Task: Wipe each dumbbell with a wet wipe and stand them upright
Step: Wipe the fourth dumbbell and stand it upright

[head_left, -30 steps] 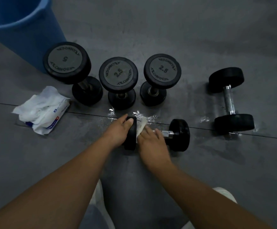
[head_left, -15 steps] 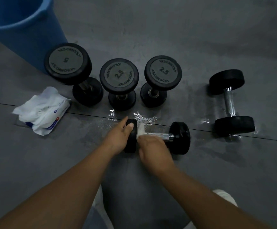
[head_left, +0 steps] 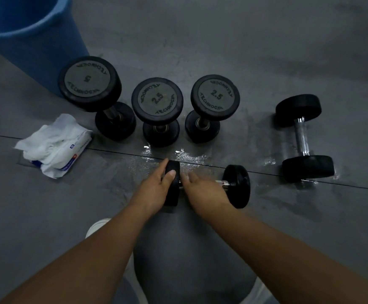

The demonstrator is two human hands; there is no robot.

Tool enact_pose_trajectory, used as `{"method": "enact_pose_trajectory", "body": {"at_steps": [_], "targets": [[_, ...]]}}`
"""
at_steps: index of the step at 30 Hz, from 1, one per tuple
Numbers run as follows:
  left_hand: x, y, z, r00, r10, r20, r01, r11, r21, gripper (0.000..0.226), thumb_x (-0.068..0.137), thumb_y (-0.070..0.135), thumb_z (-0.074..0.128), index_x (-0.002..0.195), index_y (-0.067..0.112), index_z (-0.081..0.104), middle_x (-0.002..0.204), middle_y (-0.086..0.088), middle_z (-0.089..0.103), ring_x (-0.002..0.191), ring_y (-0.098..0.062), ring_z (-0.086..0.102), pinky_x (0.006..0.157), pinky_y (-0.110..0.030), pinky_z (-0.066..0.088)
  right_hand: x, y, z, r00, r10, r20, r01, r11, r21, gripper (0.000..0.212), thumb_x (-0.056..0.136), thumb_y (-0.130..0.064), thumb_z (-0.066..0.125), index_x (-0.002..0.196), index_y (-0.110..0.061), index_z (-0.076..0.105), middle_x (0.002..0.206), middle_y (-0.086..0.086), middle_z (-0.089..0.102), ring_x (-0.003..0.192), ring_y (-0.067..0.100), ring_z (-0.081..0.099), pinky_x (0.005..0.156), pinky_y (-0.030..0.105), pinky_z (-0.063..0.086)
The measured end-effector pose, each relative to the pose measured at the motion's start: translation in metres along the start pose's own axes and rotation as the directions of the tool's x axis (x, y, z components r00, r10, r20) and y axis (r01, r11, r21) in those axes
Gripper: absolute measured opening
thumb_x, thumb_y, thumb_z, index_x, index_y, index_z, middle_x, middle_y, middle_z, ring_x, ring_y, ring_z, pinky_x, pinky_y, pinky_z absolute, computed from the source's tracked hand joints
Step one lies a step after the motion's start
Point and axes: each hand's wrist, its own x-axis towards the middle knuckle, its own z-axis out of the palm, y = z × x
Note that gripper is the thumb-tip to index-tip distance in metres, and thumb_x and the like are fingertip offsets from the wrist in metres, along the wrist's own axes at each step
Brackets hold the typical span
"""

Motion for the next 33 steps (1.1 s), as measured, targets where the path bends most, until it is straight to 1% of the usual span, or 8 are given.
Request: {"method": "enact_pose_trajectory", "body": {"at_steps": [4,8,11,15,20,25,29,33], "targets": [[-0.003,-0.010,0.001,1.000,0.008,0.027,-0.008,1.000,-0.026,0.054,0.099,0.047,0.047,0.150,0.042,0.029,0.131,0.009,0.054,0.114,-0.006,0.050,0.096,-0.021,0.036,-0.007,-0.006,-0.004,0.975,0.155,0.158,-0.088,0.927,-0.366,0.034,0.094,-0.011,0.032,0.118,-0.007,0.056,0.111,0.015,0.059,0.098,0.029,0.057,0.079,0.034,0.042],[0.006,-0.011,-0.001,1.000,0.000,0.028,0.001,0.999,-0.035,0.058,0.097,0.051,0.049,0.150,0.039,0.031,0.147,-0.002,0.049,0.132,-0.014,0.047,0.108,-0.025,0.033,0.002,0.009,-0.009,0.946,0.241,0.219,-0.166,0.935,-0.313,0.036,0.094,-0.016,0.040,0.126,-0.005,0.050,0.123,0.015,0.055,0.112,0.031,0.052,0.089,0.037,0.038],[0.007,-0.010,-0.001,0.999,0.013,0.037,-0.011,0.999,-0.034,0.055,0.100,0.043,0.049,0.151,0.036,0.031,0.149,-0.001,0.047,0.131,-0.009,0.044,0.104,-0.020,0.029,-0.005,0.017,-0.005,0.943,0.265,0.200,-0.189,0.924,-0.333,0.040,0.092,-0.019,0.042,0.130,-0.005,0.045,0.124,0.015,0.055,0.115,0.032,0.048,0.096,0.040,0.033],[0.004,-0.012,-0.001,0.999,0.036,0.040,-0.035,0.999,-0.041,0.055,0.100,0.042,0.049,0.151,0.037,0.030,0.149,0.001,0.046,0.122,0.000,0.041,0.101,-0.018,0.028,-0.007,0.029,-0.015,0.944,0.246,0.220,-0.105,0.856,-0.507,0.035,0.092,-0.030,0.044,0.123,-0.020,0.056,0.116,0.008,0.052,0.105,0.028,0.040,0.082,0.037,0.031],[0.010,-0.011,-0.005,0.998,0.020,0.064,-0.019,1.000,-0.022,0.055,0.098,0.047,0.048,0.150,0.040,0.031,0.151,0.002,0.045,0.133,-0.010,0.044,0.104,-0.021,0.030,-0.004,0.031,-0.018,0.918,0.299,0.262,-0.181,0.901,-0.394,0.034,0.094,-0.014,0.046,0.126,-0.007,0.056,0.120,0.016,0.049,0.105,0.027,0.051,0.069,0.030,0.040],[0.011,-0.011,-0.006,0.998,0.017,0.058,-0.017,1.000,0.004,0.055,0.098,0.049,0.048,0.150,0.041,0.031,0.149,0.002,0.047,0.132,-0.013,0.046,0.107,-0.026,0.034,-0.010,0.023,-0.032,0.953,0.252,0.169,-0.253,0.967,-0.018,0.035,0.087,0.003,0.048,0.120,-0.008,0.056,0.122,0.016,0.047,0.103,0.031,0.058,0.071,0.036,0.048],[0.013,-0.010,-0.009,0.997,0.009,0.072,-0.009,1.000,-0.002,0.056,0.097,0.051,0.049,0.149,0.042,0.032,0.149,0.003,0.046,0.133,-0.013,0.045,0.113,-0.031,0.033,-0.019,0.015,-0.010,0.934,0.335,0.123,-0.320,0.939,-0.127,0.033,0.094,-0.005,0.039,0.126,-0.002,0.046,0.123,0.020,0.043,0.106,0.033,0.052,0.067,0.032,0.048],[0.011,-0.009,-0.008,0.997,0.026,0.070,-0.026,1.000,-0.008,0.055,0.098,0.047,0.049,0.150,0.039,0.033,0.149,0.002,0.046,0.134,-0.012,0.044,0.112,-0.028,0.032,-0.016,0.006,-0.008,0.933,0.337,0.128,-0.342,0.939,0.023,0.036,0.094,-0.003,0.041,0.129,-0.006,0.038,0.122,0.017,0.048,0.101,0.030,0.060,0.064,0.033,0.045]]}}
